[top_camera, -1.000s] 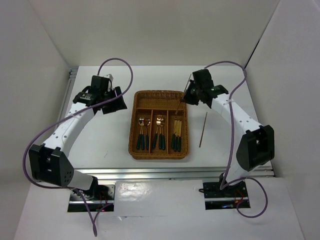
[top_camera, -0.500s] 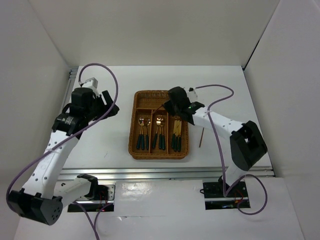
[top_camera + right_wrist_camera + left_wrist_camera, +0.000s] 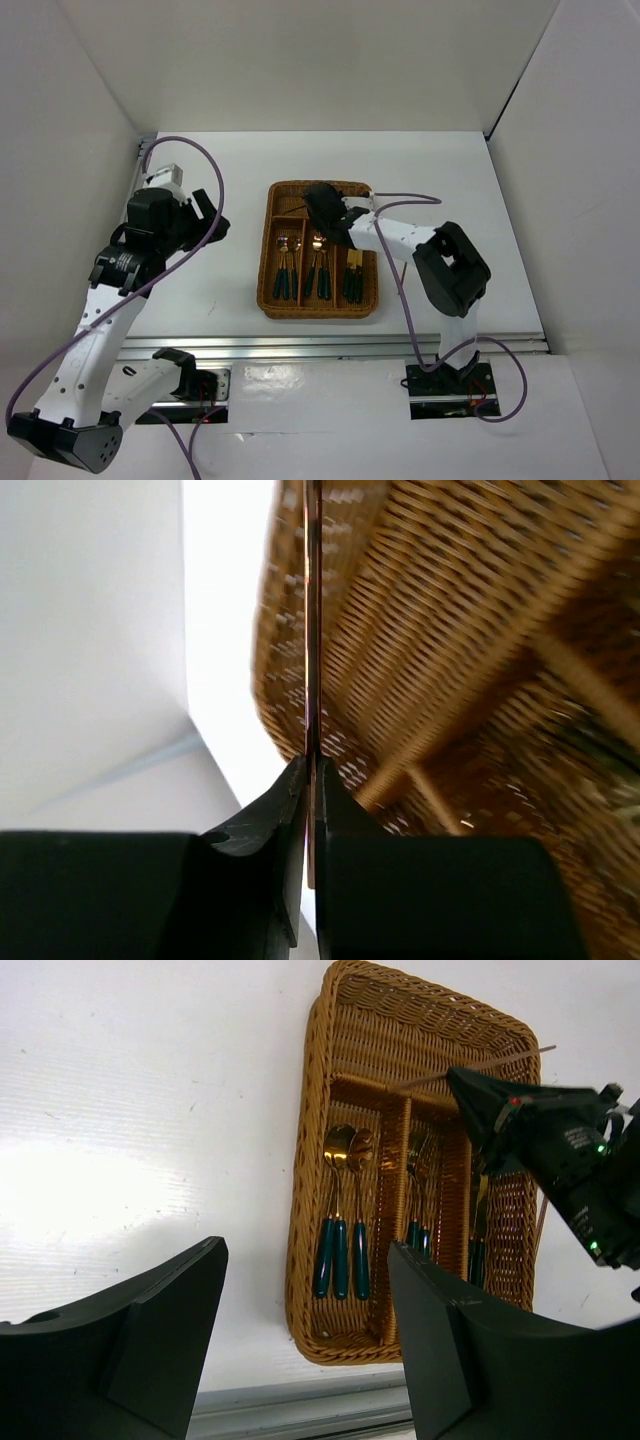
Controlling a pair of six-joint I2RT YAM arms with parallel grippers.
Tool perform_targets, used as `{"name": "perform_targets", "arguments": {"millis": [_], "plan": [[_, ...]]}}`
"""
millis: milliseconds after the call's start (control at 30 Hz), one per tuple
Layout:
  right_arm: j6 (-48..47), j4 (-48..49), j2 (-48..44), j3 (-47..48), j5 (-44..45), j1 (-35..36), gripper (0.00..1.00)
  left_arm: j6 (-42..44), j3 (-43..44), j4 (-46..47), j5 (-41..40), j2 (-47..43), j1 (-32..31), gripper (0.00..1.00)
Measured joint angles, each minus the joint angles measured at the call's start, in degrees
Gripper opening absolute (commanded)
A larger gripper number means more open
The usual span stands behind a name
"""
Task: Sort the eating utensils into containers
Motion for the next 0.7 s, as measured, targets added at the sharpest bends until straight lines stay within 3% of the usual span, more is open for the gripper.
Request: {"name": "perform_targets", "arguments": {"millis": [467, 667, 700], "plan": [[3.7, 0.0, 3.9, 5.5, 5.5, -0.3, 0.16, 0.0, 0.0, -0.5, -0.6, 0.9, 0.0, 0.79], [5.8, -1.5, 6.5, 5.8, 6.6, -0.7, 0.34, 0.0, 0.0, -0.5, -0.6, 1.5, 0.0, 0.79], [6.0, -1.6, 6.7, 5.9, 6.4, -0.8, 0.42, 0.0, 0.0, -0.5, -0.6, 1.5, 0.0, 0.79]]}}
